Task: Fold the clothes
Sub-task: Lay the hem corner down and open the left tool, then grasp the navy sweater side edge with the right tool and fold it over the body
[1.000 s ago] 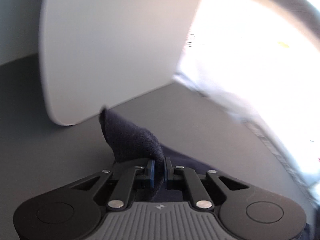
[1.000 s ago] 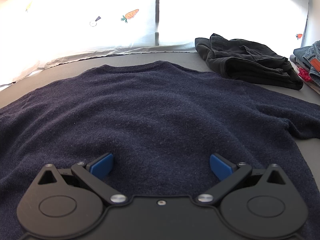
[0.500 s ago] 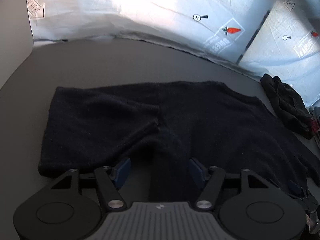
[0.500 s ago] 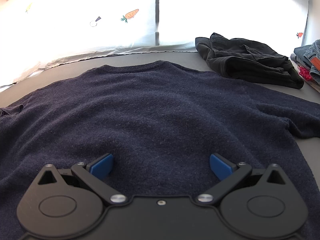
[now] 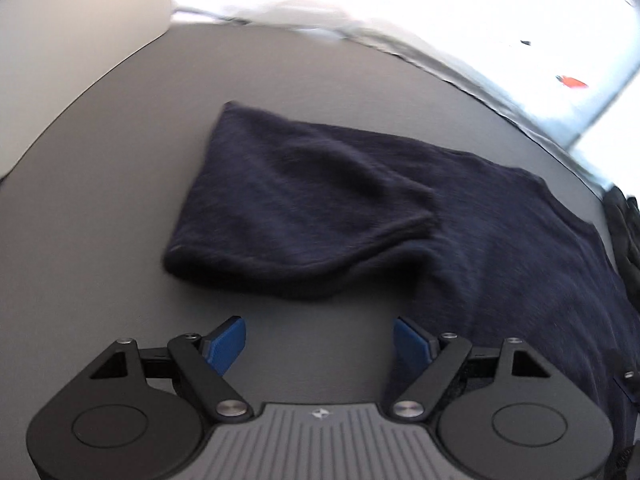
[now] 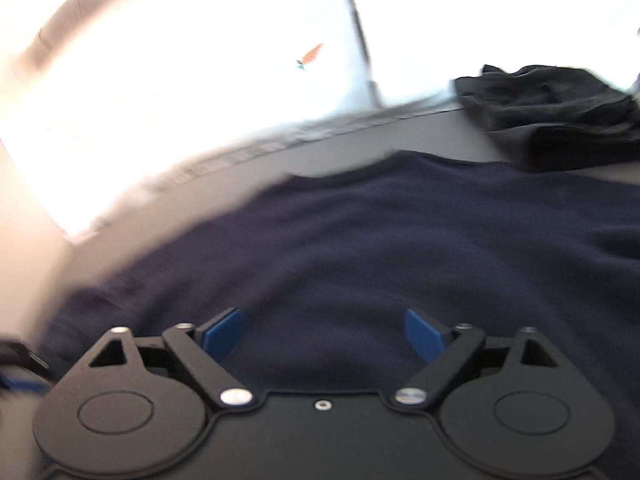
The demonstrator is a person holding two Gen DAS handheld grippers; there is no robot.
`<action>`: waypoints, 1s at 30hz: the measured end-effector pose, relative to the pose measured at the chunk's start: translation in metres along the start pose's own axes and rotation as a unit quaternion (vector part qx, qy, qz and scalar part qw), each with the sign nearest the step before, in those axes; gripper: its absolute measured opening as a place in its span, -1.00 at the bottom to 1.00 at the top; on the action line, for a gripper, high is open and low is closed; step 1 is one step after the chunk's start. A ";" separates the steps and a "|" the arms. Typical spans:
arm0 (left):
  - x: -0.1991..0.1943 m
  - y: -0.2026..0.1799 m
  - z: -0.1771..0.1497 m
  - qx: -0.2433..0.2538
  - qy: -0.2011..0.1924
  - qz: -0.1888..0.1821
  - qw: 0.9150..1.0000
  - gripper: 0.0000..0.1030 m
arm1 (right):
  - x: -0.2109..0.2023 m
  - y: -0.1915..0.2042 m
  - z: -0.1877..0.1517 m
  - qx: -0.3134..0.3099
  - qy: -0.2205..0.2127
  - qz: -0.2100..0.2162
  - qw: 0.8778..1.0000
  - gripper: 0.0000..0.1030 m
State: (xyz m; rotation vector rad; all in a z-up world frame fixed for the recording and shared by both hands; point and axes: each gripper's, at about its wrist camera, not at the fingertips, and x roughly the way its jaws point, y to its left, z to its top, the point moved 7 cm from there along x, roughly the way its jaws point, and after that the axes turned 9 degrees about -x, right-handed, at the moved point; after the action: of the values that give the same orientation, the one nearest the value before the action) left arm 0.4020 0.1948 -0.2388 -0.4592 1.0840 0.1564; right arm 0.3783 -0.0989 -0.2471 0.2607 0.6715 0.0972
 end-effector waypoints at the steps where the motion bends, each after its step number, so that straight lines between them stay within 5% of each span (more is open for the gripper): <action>1: 0.002 0.003 0.001 -0.008 0.004 0.001 1.000 0.60 | 0.005 0.006 0.004 0.025 0.003 0.030 0.999 -0.09; 5: 0.008 0.014 0.004 -0.032 0.016 0.006 0.999 0.61 | 0.040 0.028 0.015 0.163 0.044 0.161 0.973 -0.73; 10: 0.014 0.016 0.008 -0.044 0.027 0.007 0.999 0.70 | 0.088 0.065 0.016 0.313 0.096 0.280 0.903 -0.76; 13: 0.019 0.015 0.010 -0.045 0.035 0.008 0.998 0.78 | 0.117 0.087 0.012 0.343 0.128 0.291 0.884 -0.75; 19: 0.026 0.011 0.010 -0.041 0.048 0.006 0.998 0.97 | 0.159 0.118 -0.009 0.354 0.197 0.272 0.873 -0.74; 23: 0.028 0.009 0.010 -0.036 0.051 0.008 0.998 0.99 | 0.168 0.123 -0.015 0.369 0.205 0.265 0.867 -0.58; 28: 0.029 0.006 0.009 -0.022 0.051 0.018 0.998 1.00 | 0.173 0.130 -0.011 0.330 0.215 0.256 0.883 -0.51; 30: 0.029 0.005 0.007 -0.013 0.050 0.021 0.998 1.00 | 0.172 0.134 -0.008 0.307 0.208 0.253 0.894 -0.81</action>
State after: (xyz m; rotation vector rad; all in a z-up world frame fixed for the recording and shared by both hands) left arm 0.4198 0.2001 -0.2630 -0.4726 1.1922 0.1867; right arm 0.5069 0.0615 -0.3207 1.0495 1.0403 0.4527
